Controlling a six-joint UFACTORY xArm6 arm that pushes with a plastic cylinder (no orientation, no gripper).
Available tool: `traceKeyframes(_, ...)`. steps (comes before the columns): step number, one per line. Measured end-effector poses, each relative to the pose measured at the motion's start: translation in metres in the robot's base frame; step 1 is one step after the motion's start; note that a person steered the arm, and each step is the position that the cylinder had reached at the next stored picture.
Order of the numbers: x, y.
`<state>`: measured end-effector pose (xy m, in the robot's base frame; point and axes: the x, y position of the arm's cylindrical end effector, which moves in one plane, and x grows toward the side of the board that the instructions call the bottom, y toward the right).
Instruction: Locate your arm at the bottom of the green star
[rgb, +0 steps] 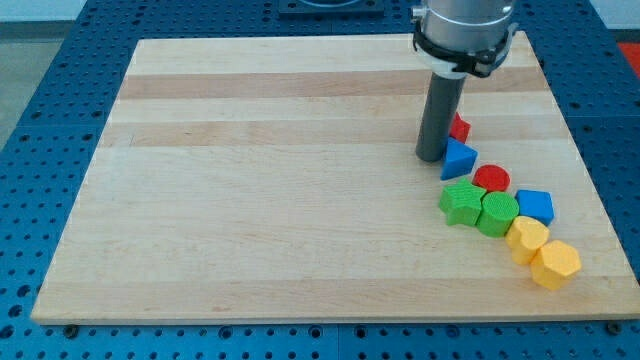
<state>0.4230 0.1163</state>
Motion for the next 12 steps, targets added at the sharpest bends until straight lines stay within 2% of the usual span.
traceKeyframes(2,-0.018,0.008)
traceKeyframes(4,-0.006,-0.013)
traceKeyframes(6,0.051,-0.038)
traceKeyframes(8,0.138,-0.035)
traceKeyframes(9,0.147,-0.015)
traceKeyframes(12,0.110,-0.003)
